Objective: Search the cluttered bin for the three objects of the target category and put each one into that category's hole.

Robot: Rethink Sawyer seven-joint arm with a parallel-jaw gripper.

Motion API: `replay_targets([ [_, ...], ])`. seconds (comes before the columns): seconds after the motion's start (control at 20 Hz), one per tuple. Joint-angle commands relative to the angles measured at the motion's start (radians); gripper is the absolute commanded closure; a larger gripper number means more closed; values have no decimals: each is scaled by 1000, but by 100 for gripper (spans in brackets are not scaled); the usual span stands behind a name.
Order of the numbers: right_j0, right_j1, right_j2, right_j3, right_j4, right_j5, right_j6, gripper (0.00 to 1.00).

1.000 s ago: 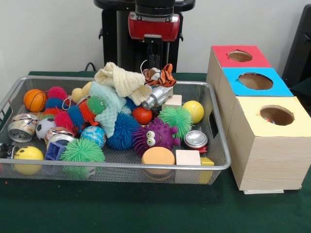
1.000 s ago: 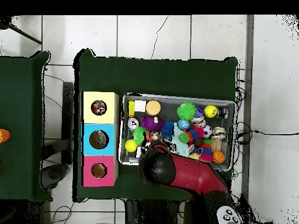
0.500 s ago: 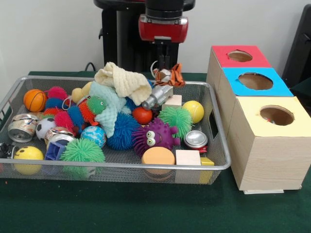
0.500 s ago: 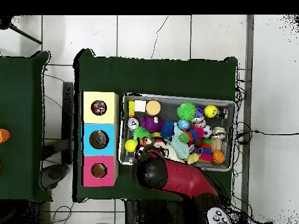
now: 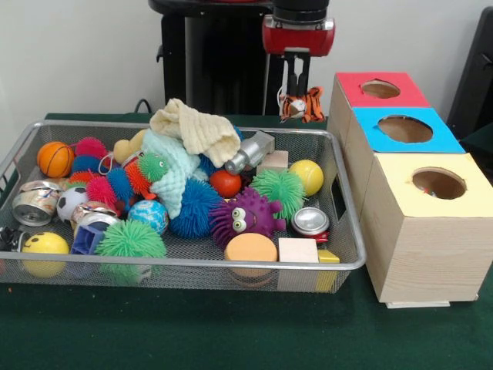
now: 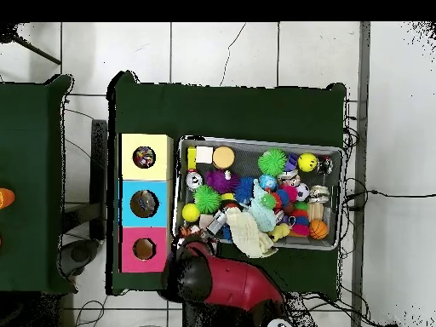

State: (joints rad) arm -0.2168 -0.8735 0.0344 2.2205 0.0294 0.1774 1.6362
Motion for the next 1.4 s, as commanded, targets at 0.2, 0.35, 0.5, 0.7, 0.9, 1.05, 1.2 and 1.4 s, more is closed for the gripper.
replay_targets([
  [0.2,32,-72,23,89,71,50,242,100],
  [0.35,77,-94,6,104,99,71,270,100],
  [0.5,132,-129,-16,118,128,101,298,100],
  [0.7,210,-181,-78,99,157,180,318,100],
  [0.9,269,-231,-124,71,176,279,339,100],
  [1.05,313,-250,-160,39,182,339,369,100],
  [1.2,335,-243,-167,33,205,349,385,100],
  [1.4,332,-231,-183,7,199,366,360,100],
])
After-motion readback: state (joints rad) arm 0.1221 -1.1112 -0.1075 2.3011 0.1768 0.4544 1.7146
